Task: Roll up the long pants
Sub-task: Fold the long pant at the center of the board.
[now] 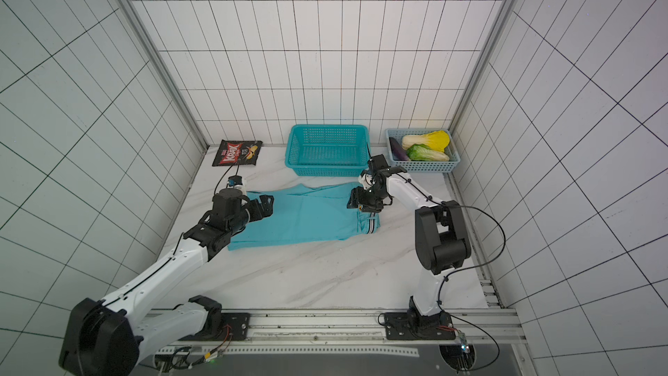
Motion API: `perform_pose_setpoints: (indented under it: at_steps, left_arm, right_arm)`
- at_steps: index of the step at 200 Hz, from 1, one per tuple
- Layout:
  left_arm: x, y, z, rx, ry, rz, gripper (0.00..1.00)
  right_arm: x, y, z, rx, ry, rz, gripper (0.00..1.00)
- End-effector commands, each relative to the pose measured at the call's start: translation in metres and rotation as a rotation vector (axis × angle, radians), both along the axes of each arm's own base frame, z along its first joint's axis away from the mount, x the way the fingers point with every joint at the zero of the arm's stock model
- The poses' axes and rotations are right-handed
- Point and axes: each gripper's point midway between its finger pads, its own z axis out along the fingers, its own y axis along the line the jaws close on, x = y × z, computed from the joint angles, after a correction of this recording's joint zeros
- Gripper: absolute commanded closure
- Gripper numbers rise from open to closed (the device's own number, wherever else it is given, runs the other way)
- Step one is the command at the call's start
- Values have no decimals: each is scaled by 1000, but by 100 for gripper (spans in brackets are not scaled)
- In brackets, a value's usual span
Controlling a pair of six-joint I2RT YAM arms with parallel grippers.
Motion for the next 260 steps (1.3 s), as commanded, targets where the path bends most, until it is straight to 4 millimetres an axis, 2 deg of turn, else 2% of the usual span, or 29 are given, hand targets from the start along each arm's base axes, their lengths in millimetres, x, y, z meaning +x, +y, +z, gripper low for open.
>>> perform_pose_setpoints:
  at_steps: [1, 18, 46, 62, 76, 88, 96, 108, 114, 151, 168, 179, 191, 208, 223, 241, 246, 251, 260]
  left_arm:
    - [1, 1, 12, -12, -24, 3, 2]
    - [0, 3, 11, -6, -23, 10, 2]
    - [-1, 7, 12, 0, -31, 24, 1]
    - [-1, 8, 14, -4, -35, 28, 2]
    - [-2, 7, 15, -10, -39, 25, 2]
    - [-2, 8, 15, -11, -39, 31, 2]
    - [-2, 8, 16, -12, -40, 29, 2]
    - [-3, 9, 15, -10, -40, 32, 1]
    - [-3, 9, 15, -9, -41, 34, 2]
    - [-1, 14, 18, -6, -50, 59, 2]
    - [0, 20, 20, -4, -58, 95, 2]
    - [2, 24, 20, 0, -64, 120, 2]
    - [4, 27, 20, -3, -61, 134, 2]
    - [9, 27, 19, -2, -59, 129, 2]
    - [13, 24, 14, 10, -45, 115, 2]
    - [18, 22, -3, 36, 2, 111, 2]
    - [20, 23, -9, 45, 24, 113, 2]
    - [22, 22, -17, 54, 49, 109, 6]
    - [24, 20, -30, 72, 94, 99, 21]
  right_arm:
    - [2, 8, -10, 5, 16, 21, 33]
    - [2, 12, -17, 7, 27, 31, 39]
    - [-3, 20, -26, 12, 46, 61, 53]
    - [-3, 21, -29, 8, 56, 60, 72]
    - [-2, 22, -28, 7, 50, 60, 78]
    - [0, 21, -24, -2, 39, 52, 91]
    - [2, 21, -17, -4, 23, 49, 95]
    - [6, 23, -3, 3, -11, 50, 96]
    - [1, 20, 3, -8, 2, 50, 100]
    - [4, 13, 60, -3, -71, 26, 100]
    - [7, 3, 77, 19, -80, -3, 100]
    - [10, -7, 81, 9, -87, -16, 100]
    - [15, -24, 76, -33, -93, -41, 100]
    - [18, -42, 58, -81, -59, -55, 100]
    - [18, -48, 33, -127, -31, -57, 100]
    - [25, -60, 0, -208, -19, -86, 100]
    - [28, -65, -7, -236, -27, -98, 97]
    - [31, -69, -15, -262, -26, -105, 92]
    - [34, -73, -20, -289, -29, -115, 78]
